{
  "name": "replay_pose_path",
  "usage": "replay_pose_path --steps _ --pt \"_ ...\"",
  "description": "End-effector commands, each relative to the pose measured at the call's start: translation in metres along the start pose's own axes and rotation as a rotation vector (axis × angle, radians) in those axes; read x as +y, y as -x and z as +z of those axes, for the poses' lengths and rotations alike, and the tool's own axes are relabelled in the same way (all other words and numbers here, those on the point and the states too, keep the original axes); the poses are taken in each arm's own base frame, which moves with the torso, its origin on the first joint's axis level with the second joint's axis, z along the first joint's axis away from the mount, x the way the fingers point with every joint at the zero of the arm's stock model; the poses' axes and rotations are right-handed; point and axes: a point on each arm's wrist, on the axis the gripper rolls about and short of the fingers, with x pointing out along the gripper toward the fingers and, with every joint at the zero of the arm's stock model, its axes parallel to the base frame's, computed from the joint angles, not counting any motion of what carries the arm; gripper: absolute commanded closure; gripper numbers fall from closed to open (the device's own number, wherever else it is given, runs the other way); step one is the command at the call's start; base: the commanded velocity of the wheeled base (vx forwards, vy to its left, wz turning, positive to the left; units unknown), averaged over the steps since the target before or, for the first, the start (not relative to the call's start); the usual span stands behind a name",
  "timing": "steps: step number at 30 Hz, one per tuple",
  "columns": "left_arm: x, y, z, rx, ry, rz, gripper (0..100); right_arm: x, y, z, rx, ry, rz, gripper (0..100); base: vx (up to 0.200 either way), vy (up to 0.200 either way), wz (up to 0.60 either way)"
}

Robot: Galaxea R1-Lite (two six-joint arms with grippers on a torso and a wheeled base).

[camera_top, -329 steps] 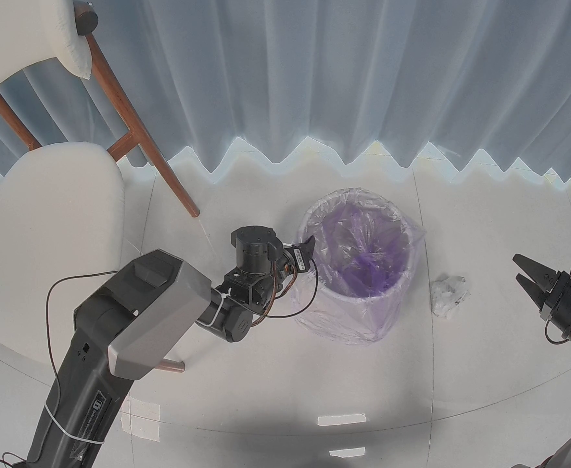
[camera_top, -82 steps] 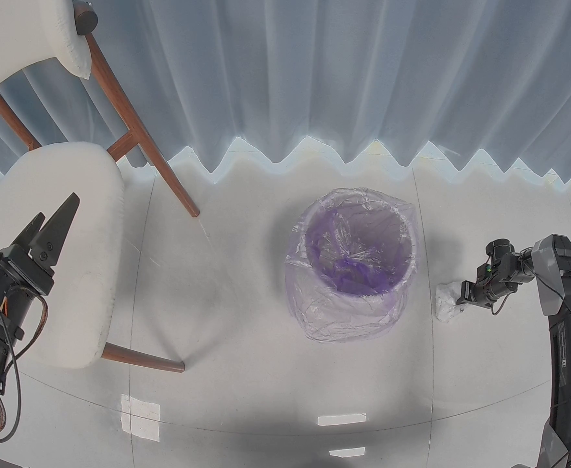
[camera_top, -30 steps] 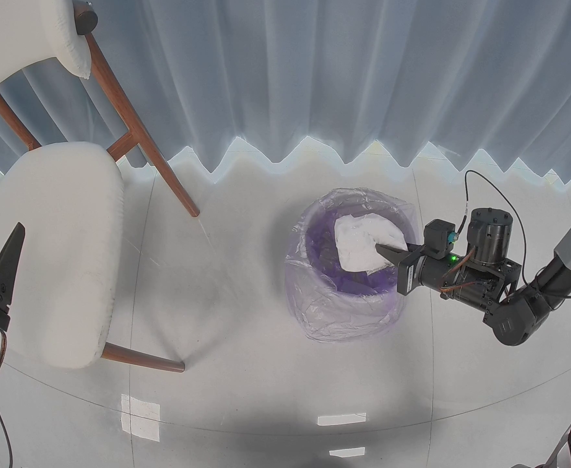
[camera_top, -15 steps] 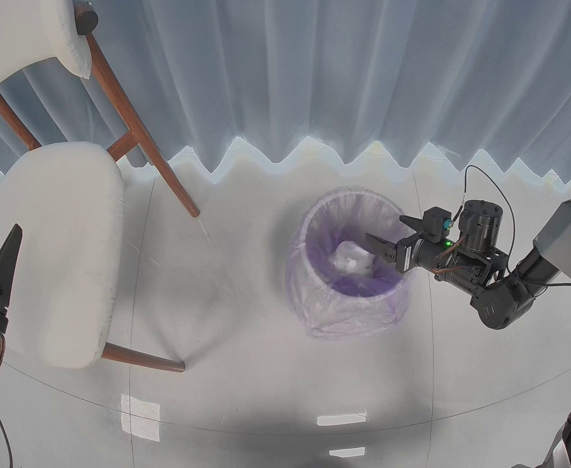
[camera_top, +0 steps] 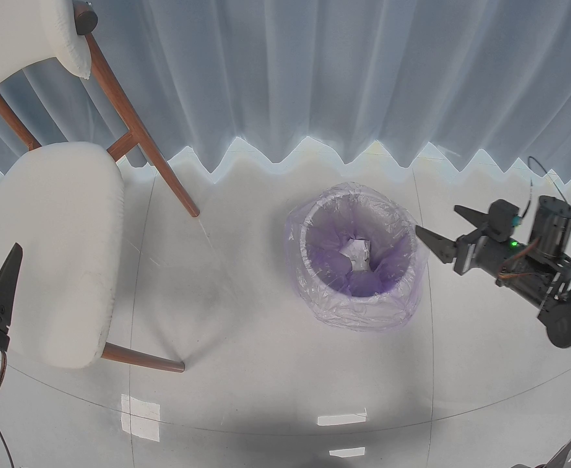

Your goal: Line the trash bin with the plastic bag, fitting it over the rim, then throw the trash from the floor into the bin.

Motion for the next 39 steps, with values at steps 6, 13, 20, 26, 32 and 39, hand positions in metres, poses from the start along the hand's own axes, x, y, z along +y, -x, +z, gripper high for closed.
replay_pose_path --steps 6,13,20,26,32,39 --pt "-0.003 0.113 -0.031 0.098 -0.007 -0.003 0 0.045 0.24 -0.02 -0.174 0.041 -0.282 0 0.0 0.0 0.0" --pt "-0.001 0.131 -0.063 0.311 -0.1 0.04 0 0.085 0.306 -0.095 -0.005 -0.029 -0.357 0 0.0 0.0 0.0" --pt "0.002 0.131 -0.063 0.305 -0.128 0.175 0 0.08 0.304 -0.098 -0.064 -0.084 -0.515 0 0.0 0.0 0.0" --pt "0.002 0.133 -0.067 0.364 -0.18 0.116 0 0.081 0.304 -0.098 -0.066 -0.076 -0.507 0 0.0 0.0 0.0" --pt "0.002 0.132 -0.066 0.352 -0.168 0.113 0 0.081 0.303 -0.098 -0.066 -0.07 -0.472 0 0.0 0.0 0.0" --pt "0.002 0.132 -0.066 0.353 -0.168 0.113 0 0.081 0.303 -0.098 -0.064 -0.069 -0.471 0 0.0 0.0 0.0"
